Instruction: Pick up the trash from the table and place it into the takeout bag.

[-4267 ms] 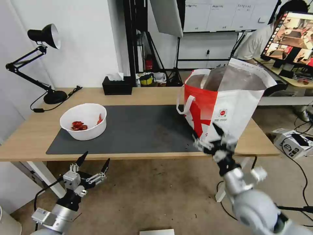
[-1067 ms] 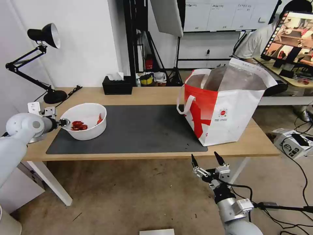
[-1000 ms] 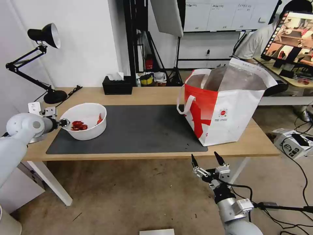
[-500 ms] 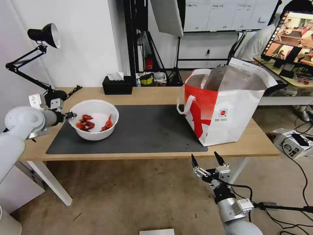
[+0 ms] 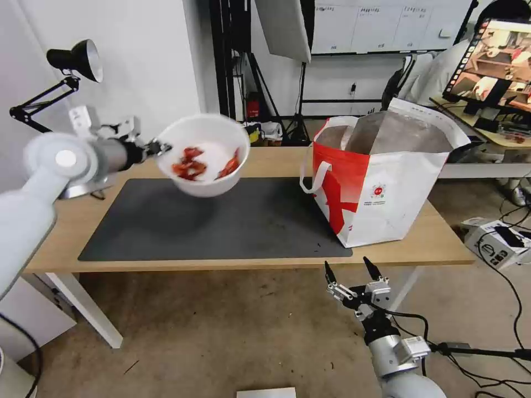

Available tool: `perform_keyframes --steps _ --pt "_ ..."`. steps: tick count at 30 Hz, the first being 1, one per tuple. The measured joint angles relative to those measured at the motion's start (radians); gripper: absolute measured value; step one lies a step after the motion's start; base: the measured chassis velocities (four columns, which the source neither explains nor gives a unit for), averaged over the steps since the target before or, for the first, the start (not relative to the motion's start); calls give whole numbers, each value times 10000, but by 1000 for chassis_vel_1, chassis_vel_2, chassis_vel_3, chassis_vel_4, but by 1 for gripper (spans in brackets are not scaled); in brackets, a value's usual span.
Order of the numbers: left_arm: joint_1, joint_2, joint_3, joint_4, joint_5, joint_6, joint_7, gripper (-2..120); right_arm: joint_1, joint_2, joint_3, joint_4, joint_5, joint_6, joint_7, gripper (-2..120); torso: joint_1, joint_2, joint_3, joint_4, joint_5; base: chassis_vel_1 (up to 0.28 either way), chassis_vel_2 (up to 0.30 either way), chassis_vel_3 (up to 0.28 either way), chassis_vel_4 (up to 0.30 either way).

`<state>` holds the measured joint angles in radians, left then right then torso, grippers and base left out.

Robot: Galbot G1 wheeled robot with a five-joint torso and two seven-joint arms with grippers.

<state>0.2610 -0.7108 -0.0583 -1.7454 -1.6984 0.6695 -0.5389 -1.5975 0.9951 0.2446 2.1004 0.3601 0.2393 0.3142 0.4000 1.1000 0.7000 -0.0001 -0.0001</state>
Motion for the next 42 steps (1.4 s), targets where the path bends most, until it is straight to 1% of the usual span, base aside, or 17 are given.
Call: perform_keyframes --steps 6,11,14,17,19,20,22,23,25,29,31,32,34,35,37,39,42 --pt "-1209 -773 981 220 -349 -507 50 0 0 0 -1 0 0 0 0 100 0 0 0 1 2 0 0 0 0" --pt "-2302 -1609 1767 808 -458 -584 -21 0 0 0 0 0 0 0 -1 100 0 0 0 1 4 0 0 0 0" --pt "-2507 -1801 1909 934 -476 -610 -31 0 0 0 -1 0 0 0 -2 100 0 0 -1 1 3 0 0 0 0" --pt "-3398 -2823 2666 1859 -484 -743 -143 0 0 0 -1 0 0 0 -1 100 0 0 0 2 2 0 0 0 0" --pt "-3480 -2954 2722 1972 -483 -756 -157 0 1 0 0 0 0 0 -1 100 0 -1 0 1 2 0 0 0 0" --pt "-3816 -3578 2949 2478 -465 -862 -247 0 1 0 -1 1 0 0 -1 100 1 0 0 -2 5 0 0 0 0" --pt "-3890 -3751 3003 2615 -461 -894 -294 0 1 0 0 0 0 0 0 100 0 0 0 -2 6 0 0 0 0" --pt "-4013 -4113 3093 2888 -428 -990 -467 0 1 0 -1 0 1 0 0 100 1 -1 0 -3 6 0 0 0 0" --pt "-4181 -4838 3124 3426 -354 -1313 -854 0 1 0 -1 0 0 0 -1 100 1 0 0 0 4 0 0 0 0" --pt "-4258 -5349 3108 3859 -297 -1667 -1217 0 1 0 0 1 0 0 -1 100 1 -1 0 0 4 0 0 0 0" --pt "-4260 -5843 3215 4196 -110 -2223 -1387 0 1 0 -1 0 0 0 -1 100 1 -1 0 0 4 0 0 0 0" --pt "-4214 -6026 3264 4256 -35 -2490 -1469 0 1 0 -1 0 0 0 -1 100 1 0 0 -1 4 0 0 0 0" --pt "-4214 -6026 3264 4256 -35 -2490 -1469 0 1 0 -1 0 0 0 -1 100 1 0 0 -1 4 0 0 0 0" --pt "-4055 -6414 3414 4350 219 -3115 -1685 0 1 0 -1 0 0 0 -1 100 0 -1 0 1 1 0 0 0 0" --pt "-3989 -6539 3512 4370 376 -3367 -1779 0 1 0 -1 1 0 0 -1 100 0 0 0 1 2 0 0 0 0" --pt "-3788 -6802 3800 4375 935 -3873 -1998 0 1 0 -1 1 0 0 -1 100 0 -1 0 -2 3 0 0 0 0" --pt "-3611 -6906 4059 4336 1519 -4198 -2069 0 1 0 0 0 1 0 -1 100 0 0 0 0 3 0 0 0 0"
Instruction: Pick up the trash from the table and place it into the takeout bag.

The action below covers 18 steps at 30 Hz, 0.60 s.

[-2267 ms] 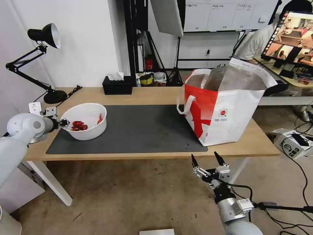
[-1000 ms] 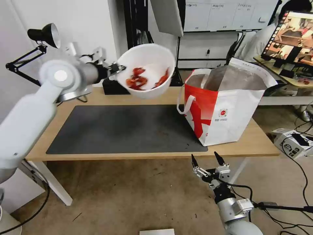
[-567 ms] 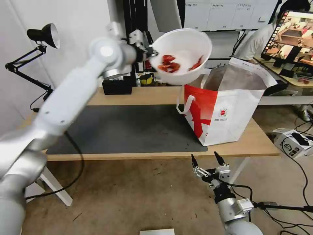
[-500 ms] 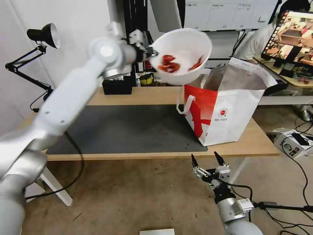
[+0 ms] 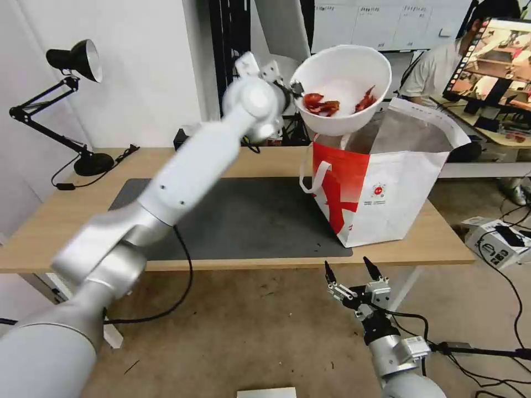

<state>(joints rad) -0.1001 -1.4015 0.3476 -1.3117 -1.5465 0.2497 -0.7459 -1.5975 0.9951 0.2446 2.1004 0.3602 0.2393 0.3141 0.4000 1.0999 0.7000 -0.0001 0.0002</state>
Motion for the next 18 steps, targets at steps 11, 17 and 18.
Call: perform_keyframes --steps 11,17,18 --pt "-12 -218 705 -70 1769 -617 -6 0 0 0 0 0 0 0 0 100 -1 0 -2 0 -1 0 0 0 0" --pt "-123 -164 1164 -88 2628 -342 -13 0 0 0 0 0 0 0 0 100 0 0 -1 1 -2 0 0 0 0" --pt "-156 -133 1311 -61 2930 -304 40 0 0 0 0 0 0 0 0 100 0 0 -1 1 -1 0 0 0 0"
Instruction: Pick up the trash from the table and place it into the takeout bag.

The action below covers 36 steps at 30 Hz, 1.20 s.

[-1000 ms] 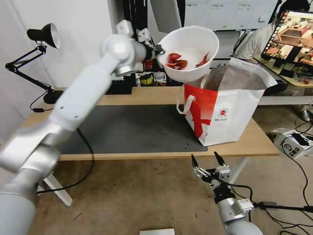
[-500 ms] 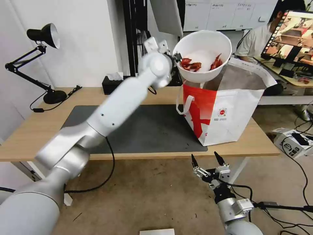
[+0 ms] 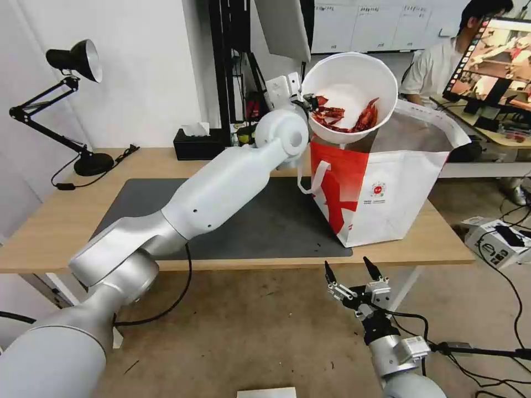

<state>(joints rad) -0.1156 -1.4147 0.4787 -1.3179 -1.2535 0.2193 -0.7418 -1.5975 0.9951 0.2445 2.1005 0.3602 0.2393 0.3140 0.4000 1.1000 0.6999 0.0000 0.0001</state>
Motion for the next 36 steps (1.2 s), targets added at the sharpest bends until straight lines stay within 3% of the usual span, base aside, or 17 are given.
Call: perform_keyframes --steps 11,21,26,36 --pt "-63 438 715 -385 1010 3 877 0 0 0 0 0 0 0 0 100 0 0 0 1 -1 0 0 0 0" --pt "-340 674 927 -731 574 349 1876 0 0 0 0 0 0 0 0 100 1 0 1 1 -1 0 0 0 0" --pt "-406 854 992 -1049 -7 1062 2473 0 0 0 0 0 0 0 0 100 0 1 1 0 -1 0 0 0 0" --pt "-412 997 1006 -1262 -872 1631 2524 35 0 0 0 0 0 0 1 100 0 1 2 -1 -1 0 0 0 0"
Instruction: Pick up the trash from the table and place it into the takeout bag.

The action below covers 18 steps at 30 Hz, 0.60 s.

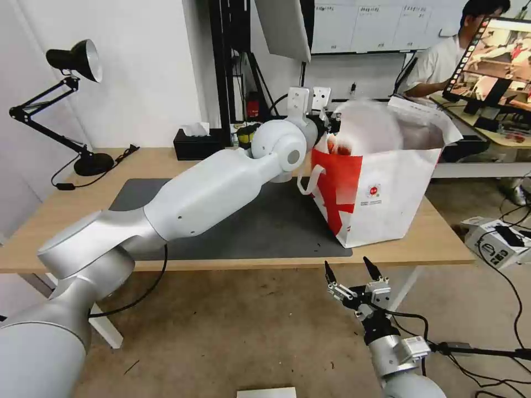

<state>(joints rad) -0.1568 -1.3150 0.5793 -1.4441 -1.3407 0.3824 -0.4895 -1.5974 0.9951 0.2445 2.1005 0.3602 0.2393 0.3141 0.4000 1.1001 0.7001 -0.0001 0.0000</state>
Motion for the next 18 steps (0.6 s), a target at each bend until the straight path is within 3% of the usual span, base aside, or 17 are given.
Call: perform_keyframes --steps 9,12,13,16,18 --pt "81 501 -315 -338 -194 10 191 65 0 0 0 -1 0 0 0 100 0 0 -1 -2 0 0 0 0 0" --pt "413 1200 -604 -741 -23 -458 667 80 0 0 0 -1 0 0 0 100 0 0 -1 1 -1 0 0 0 0" --pt "413 1200 -604 -741 -23 -458 667 80 0 0 0 -1 0 0 0 100 0 0 -1 1 -1 0 0 0 0" --pt "1118 2031 -1002 -1308 322 -1051 1154 95 0 0 -1 0 0 0 -1 100 0 0 -1 -1 -2 0 0 0 0" --pt "1526 2426 -1207 -1600 572 -1266 1365 98 0 0 0 0 0 0 -4 100 0 1 -1 0 -3 0 0 0 0"
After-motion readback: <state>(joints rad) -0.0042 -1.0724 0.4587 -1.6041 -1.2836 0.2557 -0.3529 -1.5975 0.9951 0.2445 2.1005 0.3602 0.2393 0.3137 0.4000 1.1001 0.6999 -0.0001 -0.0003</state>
